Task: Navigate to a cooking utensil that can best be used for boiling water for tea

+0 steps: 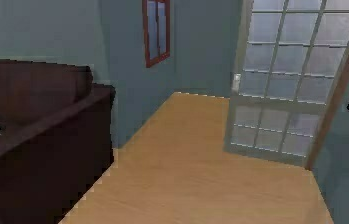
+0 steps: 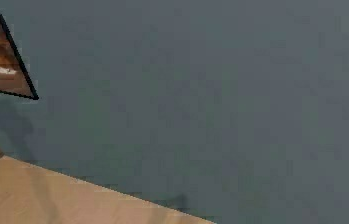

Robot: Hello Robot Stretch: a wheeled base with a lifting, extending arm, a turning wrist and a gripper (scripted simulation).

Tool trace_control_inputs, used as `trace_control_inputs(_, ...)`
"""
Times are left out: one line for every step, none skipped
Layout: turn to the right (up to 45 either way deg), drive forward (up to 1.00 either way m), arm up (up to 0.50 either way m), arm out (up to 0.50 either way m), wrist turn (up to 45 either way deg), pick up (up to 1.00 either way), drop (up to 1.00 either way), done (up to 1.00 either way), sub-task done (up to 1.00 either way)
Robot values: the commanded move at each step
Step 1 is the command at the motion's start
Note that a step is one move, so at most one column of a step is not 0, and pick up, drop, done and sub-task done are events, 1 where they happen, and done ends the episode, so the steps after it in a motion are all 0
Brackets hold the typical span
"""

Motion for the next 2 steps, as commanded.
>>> trace_control_inputs(0.0,1.0,0.0,0.0,0.0,0.0,0.0,0.0,0.0)
trace_control_inputs(6.0,0.0,0.0,0.0,0.0,0.0,0.0,0.0,0.0)
